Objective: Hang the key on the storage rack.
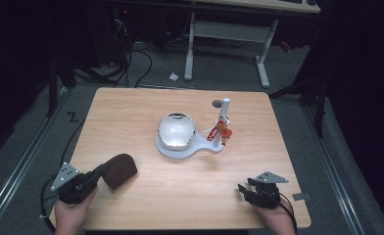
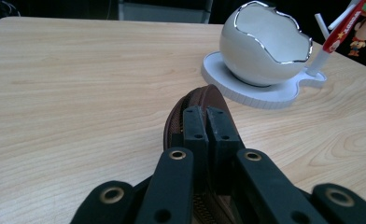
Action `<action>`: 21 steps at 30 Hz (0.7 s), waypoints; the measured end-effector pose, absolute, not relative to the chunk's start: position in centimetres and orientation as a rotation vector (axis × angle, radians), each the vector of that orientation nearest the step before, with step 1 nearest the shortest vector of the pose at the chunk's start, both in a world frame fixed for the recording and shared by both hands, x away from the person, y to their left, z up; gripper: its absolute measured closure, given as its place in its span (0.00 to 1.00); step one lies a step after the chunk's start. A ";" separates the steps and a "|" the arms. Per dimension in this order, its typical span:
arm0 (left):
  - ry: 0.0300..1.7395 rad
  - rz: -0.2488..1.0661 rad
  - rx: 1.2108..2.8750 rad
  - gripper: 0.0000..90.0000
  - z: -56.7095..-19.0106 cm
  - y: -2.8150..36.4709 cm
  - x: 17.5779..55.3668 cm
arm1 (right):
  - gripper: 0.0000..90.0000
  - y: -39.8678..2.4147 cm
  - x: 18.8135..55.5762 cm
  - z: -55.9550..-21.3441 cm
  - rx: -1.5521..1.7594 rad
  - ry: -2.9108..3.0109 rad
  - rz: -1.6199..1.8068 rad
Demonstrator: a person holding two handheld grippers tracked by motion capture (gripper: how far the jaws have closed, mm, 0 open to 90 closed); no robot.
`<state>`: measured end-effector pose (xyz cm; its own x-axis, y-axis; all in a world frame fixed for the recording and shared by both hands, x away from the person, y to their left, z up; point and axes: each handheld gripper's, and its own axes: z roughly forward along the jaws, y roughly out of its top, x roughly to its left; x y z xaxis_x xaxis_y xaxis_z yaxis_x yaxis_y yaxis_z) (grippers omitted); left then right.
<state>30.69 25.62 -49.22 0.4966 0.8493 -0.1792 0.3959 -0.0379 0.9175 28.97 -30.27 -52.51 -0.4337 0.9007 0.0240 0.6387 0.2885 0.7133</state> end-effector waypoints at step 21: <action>1.005 0.550 1.612 0.98 -46.9 23.7 30.6 | 0.58 -30.3 29.1 -52.6 1.381 2.185 0.934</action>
<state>30.58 23.69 -46.89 0.5317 0.8336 -0.1499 0.3223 -0.0354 0.9460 29.06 -30.28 -52.58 -0.4381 0.8986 0.0240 0.6382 0.2921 0.7123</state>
